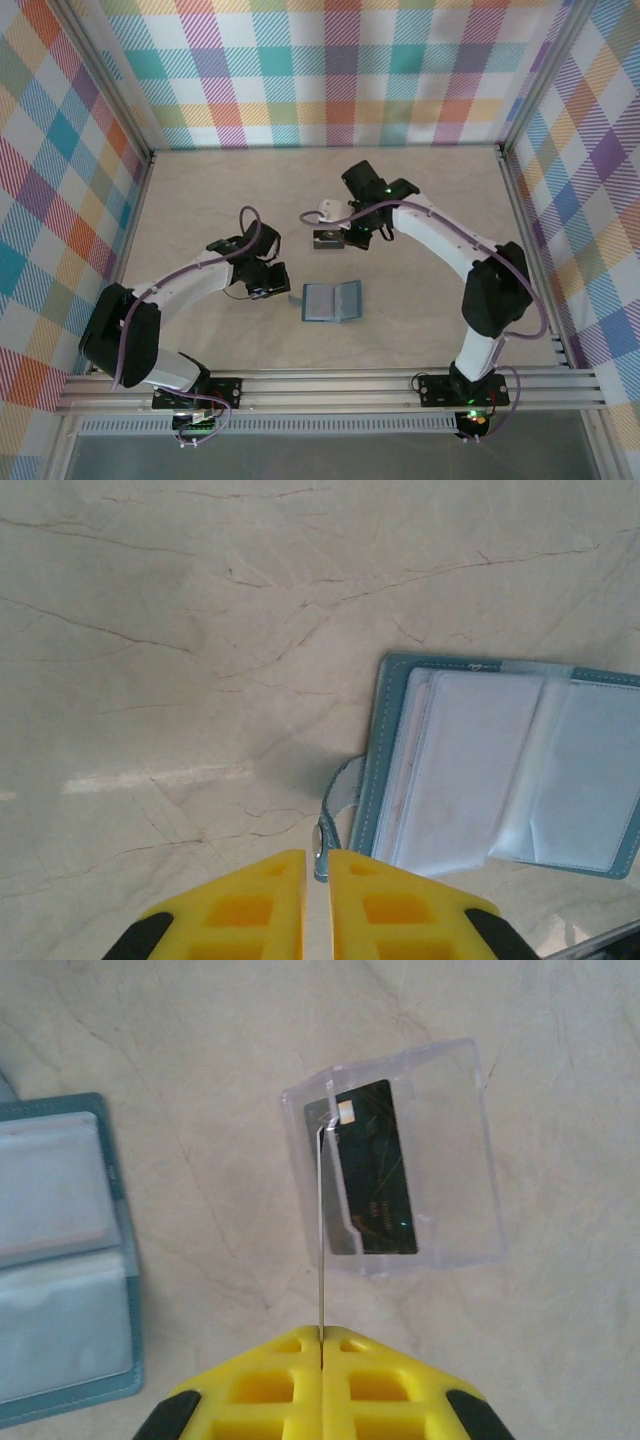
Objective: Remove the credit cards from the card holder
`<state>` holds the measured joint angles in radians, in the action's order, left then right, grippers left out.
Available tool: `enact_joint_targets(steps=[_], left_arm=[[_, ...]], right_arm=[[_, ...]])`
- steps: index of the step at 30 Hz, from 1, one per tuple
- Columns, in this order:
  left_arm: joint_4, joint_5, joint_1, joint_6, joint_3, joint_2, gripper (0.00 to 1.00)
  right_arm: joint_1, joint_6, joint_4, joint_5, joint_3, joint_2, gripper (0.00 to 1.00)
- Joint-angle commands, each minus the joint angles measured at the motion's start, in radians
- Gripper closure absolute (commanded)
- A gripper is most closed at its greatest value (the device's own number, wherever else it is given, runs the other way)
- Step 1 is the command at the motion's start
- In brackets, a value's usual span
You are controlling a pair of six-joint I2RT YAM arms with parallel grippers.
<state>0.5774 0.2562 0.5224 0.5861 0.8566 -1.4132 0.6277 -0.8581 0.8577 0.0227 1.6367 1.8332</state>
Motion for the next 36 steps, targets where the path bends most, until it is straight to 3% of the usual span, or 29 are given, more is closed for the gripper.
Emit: enact_joint_targets(steps=[1, 13, 36], left_arm=[[0.023, -0.020, -0.019, -0.003, -0.023, 0.021, 0.86], [0.030, -0.012, -0.029, -0.010, -0.010, -0.006, 0.86], [0.053, -0.007, -0.044, -0.015, -0.014, 0.005, 0.86]], right_arm=[[-0.003, -0.120, 0.110, -0.002, 0.118, 0.078, 1.00], [-0.003, -0.157, 0.291, 0.030, 0.457, 0.326, 1.00], [0.013, -0.194, 0.316, 0.005, 0.533, 0.475, 1.00]])
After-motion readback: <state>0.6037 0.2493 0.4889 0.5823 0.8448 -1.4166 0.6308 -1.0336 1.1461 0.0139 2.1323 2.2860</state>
